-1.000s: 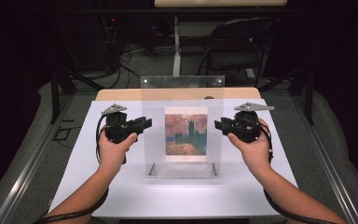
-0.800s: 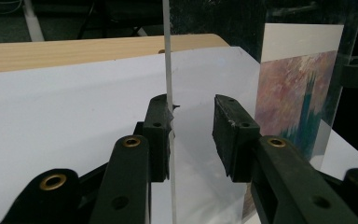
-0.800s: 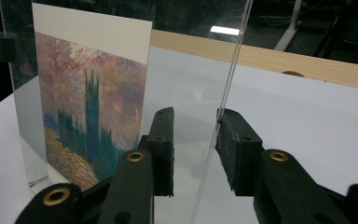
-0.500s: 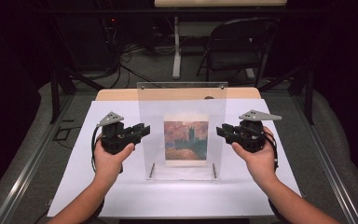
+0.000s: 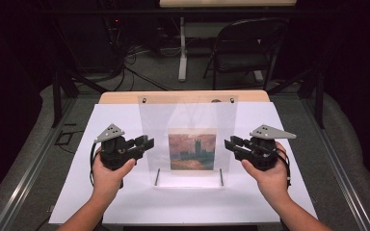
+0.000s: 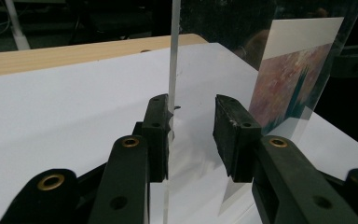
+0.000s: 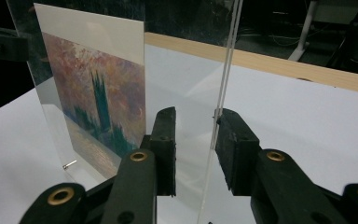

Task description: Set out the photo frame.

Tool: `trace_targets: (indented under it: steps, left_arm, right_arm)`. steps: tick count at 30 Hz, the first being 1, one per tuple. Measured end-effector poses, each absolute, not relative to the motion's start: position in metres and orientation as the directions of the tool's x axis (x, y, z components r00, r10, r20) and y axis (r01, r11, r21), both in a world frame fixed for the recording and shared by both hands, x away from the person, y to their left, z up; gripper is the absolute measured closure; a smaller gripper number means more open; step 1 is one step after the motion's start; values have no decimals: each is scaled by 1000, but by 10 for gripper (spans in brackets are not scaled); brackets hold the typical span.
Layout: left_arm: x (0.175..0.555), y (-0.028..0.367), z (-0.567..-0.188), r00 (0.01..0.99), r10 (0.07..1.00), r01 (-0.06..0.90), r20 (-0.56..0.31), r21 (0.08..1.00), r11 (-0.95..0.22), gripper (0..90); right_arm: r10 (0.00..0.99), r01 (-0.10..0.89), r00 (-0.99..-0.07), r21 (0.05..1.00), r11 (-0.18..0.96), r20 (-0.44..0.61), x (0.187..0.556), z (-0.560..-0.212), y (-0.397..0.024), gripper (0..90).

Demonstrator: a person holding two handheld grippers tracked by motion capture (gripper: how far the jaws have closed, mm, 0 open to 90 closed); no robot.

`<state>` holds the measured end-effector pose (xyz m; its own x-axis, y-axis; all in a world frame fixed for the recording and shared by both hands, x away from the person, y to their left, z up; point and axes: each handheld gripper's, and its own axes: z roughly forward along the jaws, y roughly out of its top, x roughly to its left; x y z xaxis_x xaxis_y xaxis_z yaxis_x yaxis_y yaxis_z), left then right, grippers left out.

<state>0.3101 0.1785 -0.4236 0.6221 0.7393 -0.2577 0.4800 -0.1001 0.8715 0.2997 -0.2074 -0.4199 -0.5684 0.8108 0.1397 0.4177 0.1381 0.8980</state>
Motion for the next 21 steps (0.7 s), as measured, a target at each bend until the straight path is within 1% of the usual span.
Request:
trace_targets:
  steps: [10,15,21]
  left_arm:
    - [297,180,-425,646,729,450,-227,884,-123,653]
    - [296,182,-426,657,717,445,-234,888,-118,655]
    - [299,181,-426,648,723,453,-240,884,-113,655]
  right_arm:
    - [796,419,-586,898,136,152,288,-421,-210,697]
    - [794,397,-594,906,145,133,284,-421,-210,696]
    - [793,408,-593,902,142,144,288,-421,-211,696]
